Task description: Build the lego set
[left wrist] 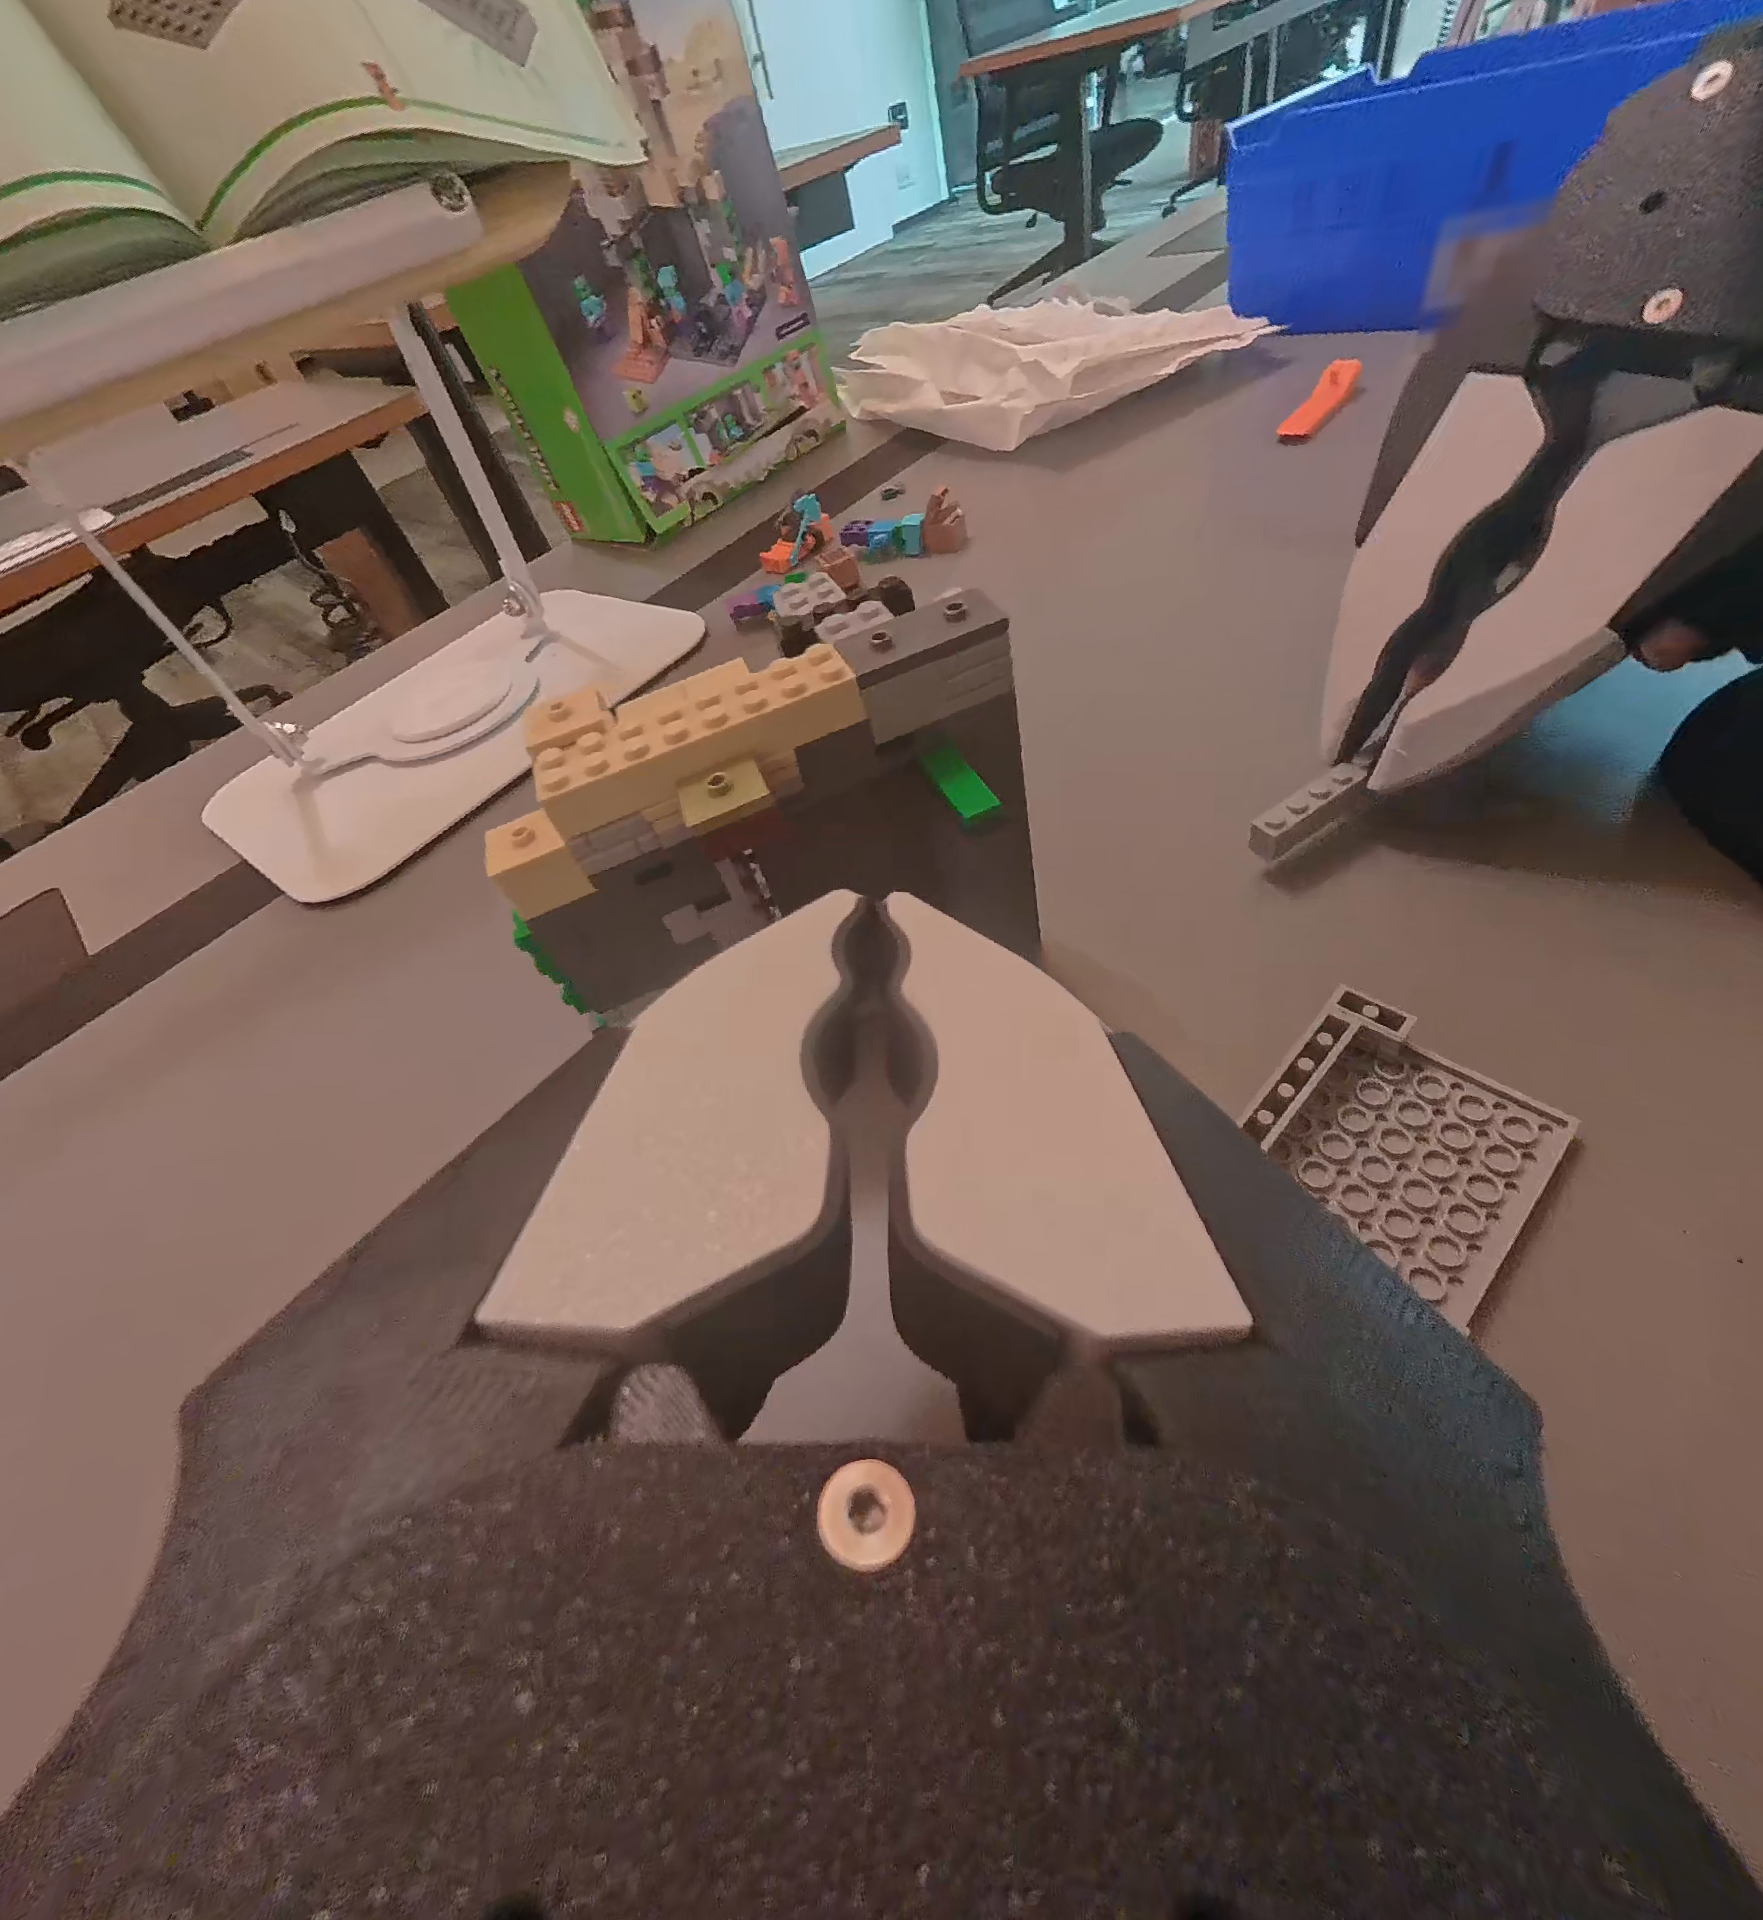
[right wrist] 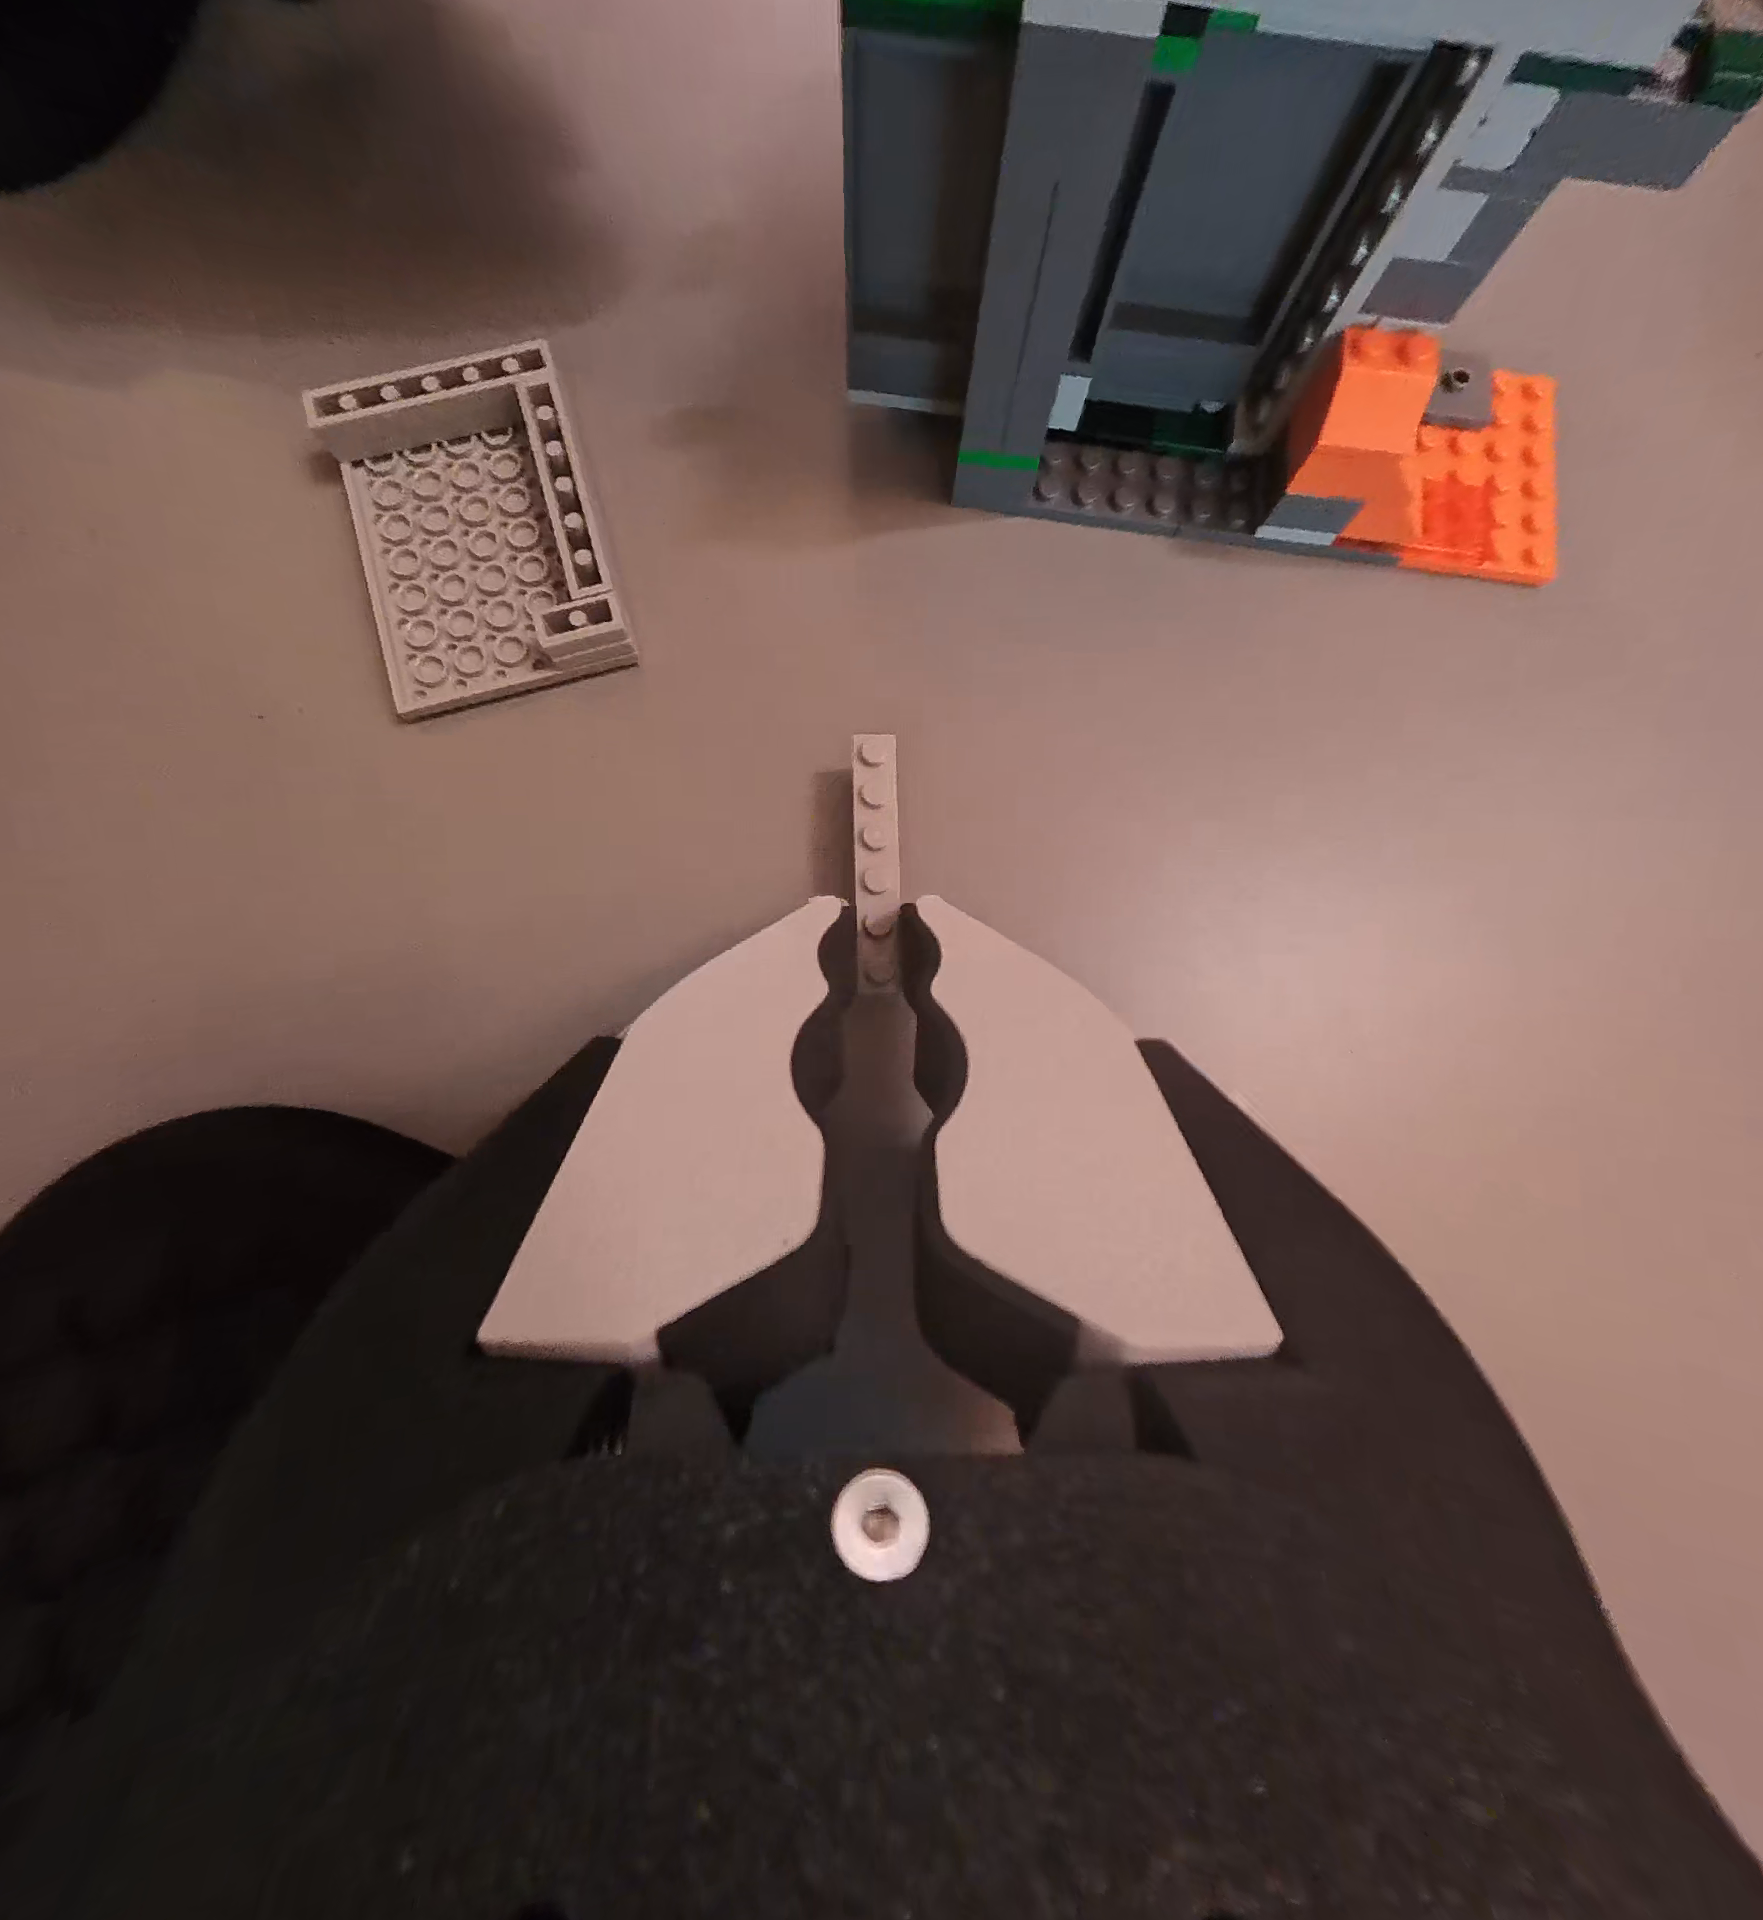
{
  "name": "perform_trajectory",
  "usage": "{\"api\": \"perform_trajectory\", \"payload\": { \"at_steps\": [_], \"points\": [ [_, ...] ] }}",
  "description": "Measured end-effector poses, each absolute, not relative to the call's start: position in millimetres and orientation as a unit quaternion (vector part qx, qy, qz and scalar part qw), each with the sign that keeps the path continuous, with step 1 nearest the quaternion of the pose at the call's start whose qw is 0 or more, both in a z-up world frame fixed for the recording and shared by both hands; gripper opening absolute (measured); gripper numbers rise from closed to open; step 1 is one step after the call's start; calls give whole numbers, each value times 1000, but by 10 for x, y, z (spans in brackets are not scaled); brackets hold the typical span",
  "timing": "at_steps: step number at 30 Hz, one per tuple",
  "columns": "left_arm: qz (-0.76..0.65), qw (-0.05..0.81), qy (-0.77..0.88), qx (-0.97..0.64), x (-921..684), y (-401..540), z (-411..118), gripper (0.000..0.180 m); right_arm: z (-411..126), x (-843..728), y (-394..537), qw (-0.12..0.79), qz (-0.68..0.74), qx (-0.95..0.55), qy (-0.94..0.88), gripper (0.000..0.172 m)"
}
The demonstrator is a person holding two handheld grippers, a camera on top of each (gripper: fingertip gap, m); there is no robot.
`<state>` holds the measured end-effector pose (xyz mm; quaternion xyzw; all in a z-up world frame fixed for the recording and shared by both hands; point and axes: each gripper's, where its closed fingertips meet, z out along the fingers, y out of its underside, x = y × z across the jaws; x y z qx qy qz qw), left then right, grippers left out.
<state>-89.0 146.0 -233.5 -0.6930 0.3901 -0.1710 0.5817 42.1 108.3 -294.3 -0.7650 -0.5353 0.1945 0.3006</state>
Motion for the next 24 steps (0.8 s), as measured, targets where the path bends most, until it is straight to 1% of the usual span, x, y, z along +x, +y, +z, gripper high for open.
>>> {"api": "perform_trajectory", "payload": {
  "at_steps": [4, 6, 8, 10, 11, 12, 13, 15, 17, 21, 23, 24],
  "points": [
    [-174, 578, 393, -694, -879, 1450, -2350, 0, -2896, 388, 1065, 306, 195, -729, -581, 10],
    [-175, 578, 392, -695, -883, 1450, -2350, 0, -2925, 375, 1042, 293, 194, -712, -608, 29],
    [-173, 577, 393, -694, -883, 1450, -2354, 0, -2952, 359, 1029, 284, 190, -698, -629, 32],
    [-172, 577, 396, -693, -878, 1446, -2360, 0, -3000, 351, 1007, 268, 187, -691, -645, 30],
    [-171, 575, 398, -694, -874, 1444, -2367, 0, -3030, 355, 1013, 263, 178, -689, -652, 25],
    [-170, 575, 399, -694, -873, 1444, -2371, 0, -3057, 360, 1010, 257, 172, -687, -658, 10],
    [-170, 575, 400, -693, -870, 1443, -2371, 0, -3060, 344, 995, 255, 176, -684, -660, 8],
    [-173, 575, 405, -690, -856, 1428, -2369, 0, -3057, 342, 980, 248, 184, -687, -658, 8],
    [-178, 575, 413, -684, -829, 1397, -2363, 0, -2973, 314, 975, 263, 211, -683, -648, 8],
    [-221, 561, 436, -667, -705, 1244, -2325, 0, -2572, 225, 975, 294, 299, -672, -611, 8],
    [-243, 570, 455, -640, -633, 1145, -2237, 0, -2355, 150, 953, 288, 345, -662, -600, 8],
    [-246, 578, 460, -628, -607, 1114, -2183, 10, -2268, 101, 911, 271, 376, -656, -596, 8]
  ]
}}
